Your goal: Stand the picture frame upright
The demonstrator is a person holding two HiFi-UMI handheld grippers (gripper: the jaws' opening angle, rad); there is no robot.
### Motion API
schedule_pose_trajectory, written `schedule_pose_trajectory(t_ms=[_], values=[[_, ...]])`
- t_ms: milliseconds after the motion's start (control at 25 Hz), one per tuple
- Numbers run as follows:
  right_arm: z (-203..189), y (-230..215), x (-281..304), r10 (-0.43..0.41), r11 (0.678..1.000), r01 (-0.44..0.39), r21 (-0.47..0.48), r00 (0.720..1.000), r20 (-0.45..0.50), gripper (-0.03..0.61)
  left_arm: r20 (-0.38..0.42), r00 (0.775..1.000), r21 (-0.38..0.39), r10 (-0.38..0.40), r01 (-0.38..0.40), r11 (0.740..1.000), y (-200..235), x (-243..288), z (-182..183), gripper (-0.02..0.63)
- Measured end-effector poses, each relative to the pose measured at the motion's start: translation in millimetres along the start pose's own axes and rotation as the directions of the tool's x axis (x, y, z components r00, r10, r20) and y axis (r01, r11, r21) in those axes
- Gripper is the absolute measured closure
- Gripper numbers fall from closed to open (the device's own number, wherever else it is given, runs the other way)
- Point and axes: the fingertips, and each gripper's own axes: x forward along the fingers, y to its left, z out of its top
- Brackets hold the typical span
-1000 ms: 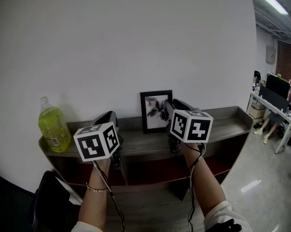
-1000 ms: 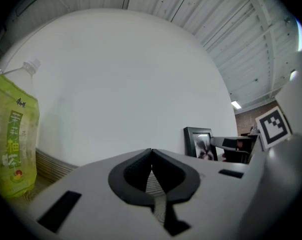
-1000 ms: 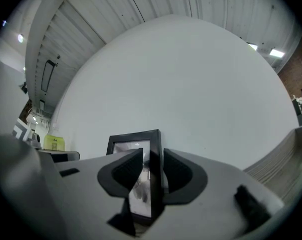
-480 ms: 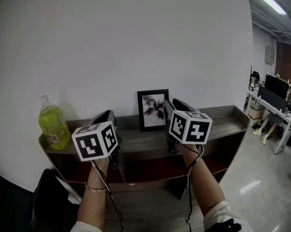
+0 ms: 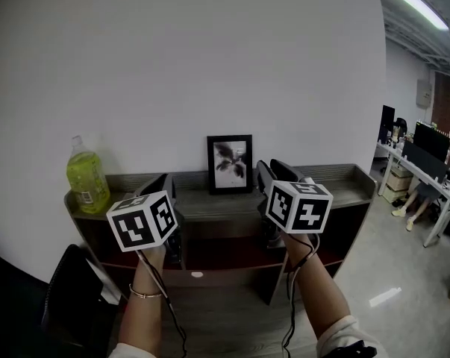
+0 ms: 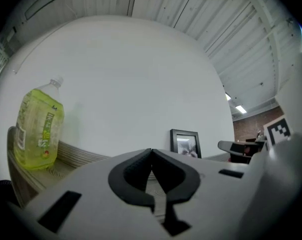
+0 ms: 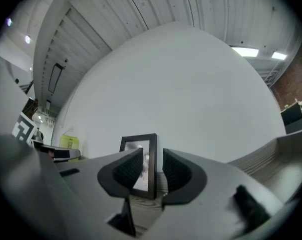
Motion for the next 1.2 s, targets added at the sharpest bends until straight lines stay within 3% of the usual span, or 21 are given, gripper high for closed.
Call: schedule_pose_trajectory(t_ms=[400, 520, 720, 1040, 1200], values=[[-30.7, -18.0, -58.3, 0.037, 0.999, -0.037, 0.012, 0.998, -0.054, 0.459, -0.022, 0.996, -0.005, 0.084, -0.084, 0.996, -24.9, -46.0, -32.2, 0.601], [-50.1, -25.2, -74.3, 0.042, 0.999, -0.039, 0.033, 0.997, -0.071, 0.465, -0.037, 0.995, -0.004, 0.096, -0.097, 0.995, -32.9, -58.3, -46.9, 0.601], [-82.7, -24.7, -99.1, 0.067, 0.997, -0.064, 0.033, 0.993, -0.094, 0.527, -0.073, 0.989, 0.010, 0.131, -0.131, 0.991, -40.7, -81.6, -81.4, 0.601], [-143.3, -18.3, -116.3, 0.078, 0.997, -0.076, 0.020, 0.977, -0.198, 0.538, -0.087, 0.978, 0.051, 0.191, -0.187, 0.981, -48.7, -109.7, -131.6, 0.601], [-168.5, -11.9, -127.5, 0.059, 0.998, -0.059, 0.008, 0.971, -0.232, 0.538, -0.115, 0.978, 0.013, 0.173, -0.173, 0.985, -47.2, -114.4, -156.3, 0.601]])
